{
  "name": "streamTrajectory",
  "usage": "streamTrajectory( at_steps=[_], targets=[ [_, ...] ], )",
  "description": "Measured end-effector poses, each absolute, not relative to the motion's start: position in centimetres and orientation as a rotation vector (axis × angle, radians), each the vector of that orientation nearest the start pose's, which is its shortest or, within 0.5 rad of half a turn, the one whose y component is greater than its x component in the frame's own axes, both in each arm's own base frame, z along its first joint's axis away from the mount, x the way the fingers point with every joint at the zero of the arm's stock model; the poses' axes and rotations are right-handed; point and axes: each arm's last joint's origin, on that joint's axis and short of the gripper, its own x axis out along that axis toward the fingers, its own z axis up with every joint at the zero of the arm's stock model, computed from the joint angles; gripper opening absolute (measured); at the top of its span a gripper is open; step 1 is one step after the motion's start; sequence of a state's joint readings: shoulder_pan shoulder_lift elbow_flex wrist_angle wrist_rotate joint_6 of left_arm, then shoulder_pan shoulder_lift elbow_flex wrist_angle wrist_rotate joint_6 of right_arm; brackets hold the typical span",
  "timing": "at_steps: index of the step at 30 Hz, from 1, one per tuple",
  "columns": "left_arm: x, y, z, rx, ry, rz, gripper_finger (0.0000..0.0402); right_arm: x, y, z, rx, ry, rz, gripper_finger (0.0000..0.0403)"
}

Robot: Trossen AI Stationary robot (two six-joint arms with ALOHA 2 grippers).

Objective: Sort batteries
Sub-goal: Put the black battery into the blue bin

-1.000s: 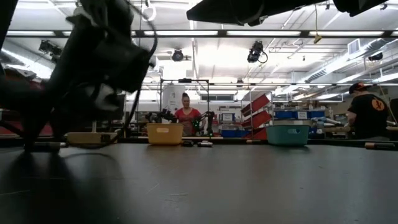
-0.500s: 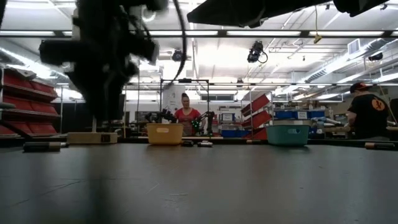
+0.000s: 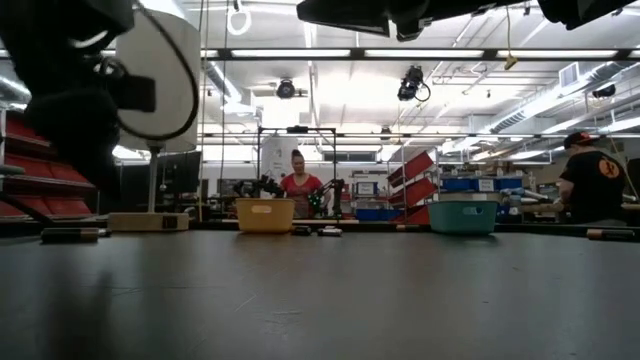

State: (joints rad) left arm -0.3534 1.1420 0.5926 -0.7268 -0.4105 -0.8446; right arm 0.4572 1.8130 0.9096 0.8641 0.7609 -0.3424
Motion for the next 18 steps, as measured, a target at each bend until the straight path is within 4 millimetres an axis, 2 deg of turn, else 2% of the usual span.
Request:
streamTrajectory(
  at_steps=[3, 13, 18],
  targets=[
    [16.1, -4.7, 16.8, -0.323, 1.05, 0.578, 0.0173, 34.2, 14.5, 20.1, -0.361, 0.083, -0.296, 0.0061],
    [15.1, -4.3, 14.6, -0.38, 1.078, 0.697, 0.0172, 34.2, 14.5, 20.1, -0.362, 0.087, -0.289, 0.0059],
    [14.2, -4.2, 13.0, -0.463, 1.132, 0.7, 0.0172, 34.2, 14.6, 20.1, -0.364, 0.087, -0.288, 0.0055]
  ],
)
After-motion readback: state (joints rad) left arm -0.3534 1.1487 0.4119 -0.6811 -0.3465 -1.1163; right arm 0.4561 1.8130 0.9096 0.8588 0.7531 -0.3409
